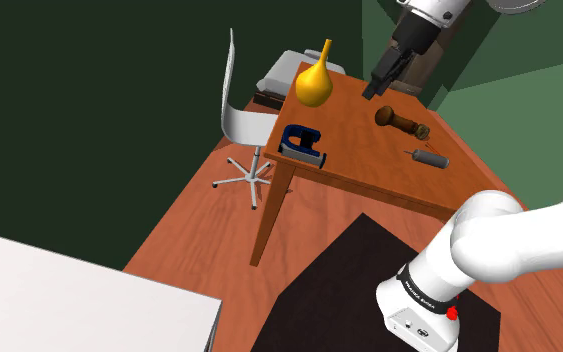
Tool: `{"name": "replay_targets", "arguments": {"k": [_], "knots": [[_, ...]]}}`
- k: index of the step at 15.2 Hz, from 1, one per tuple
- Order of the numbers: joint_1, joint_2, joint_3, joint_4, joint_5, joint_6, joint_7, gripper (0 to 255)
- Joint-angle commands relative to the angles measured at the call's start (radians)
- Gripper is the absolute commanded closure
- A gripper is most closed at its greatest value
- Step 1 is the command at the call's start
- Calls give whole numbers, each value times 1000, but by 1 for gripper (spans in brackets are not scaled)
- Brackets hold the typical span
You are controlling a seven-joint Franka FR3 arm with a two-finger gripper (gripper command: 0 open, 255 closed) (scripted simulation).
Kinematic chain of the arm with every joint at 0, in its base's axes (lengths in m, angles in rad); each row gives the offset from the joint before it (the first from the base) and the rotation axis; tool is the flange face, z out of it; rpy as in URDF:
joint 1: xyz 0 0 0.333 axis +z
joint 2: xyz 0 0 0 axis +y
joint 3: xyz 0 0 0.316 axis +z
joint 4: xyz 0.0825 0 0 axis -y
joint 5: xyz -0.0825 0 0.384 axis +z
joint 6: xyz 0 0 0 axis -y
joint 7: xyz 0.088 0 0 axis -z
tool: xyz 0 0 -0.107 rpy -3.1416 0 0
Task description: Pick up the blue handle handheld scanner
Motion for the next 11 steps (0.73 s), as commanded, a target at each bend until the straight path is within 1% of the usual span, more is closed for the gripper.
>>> {"name": "replay_targets", "arguments": {"k": [1,6,11], "knots": [[0,0,0,0,0,0,0,0],[-60,155,47,-7,9,128,181,0],[-119,323,82,14,7,238,359,0]]}}
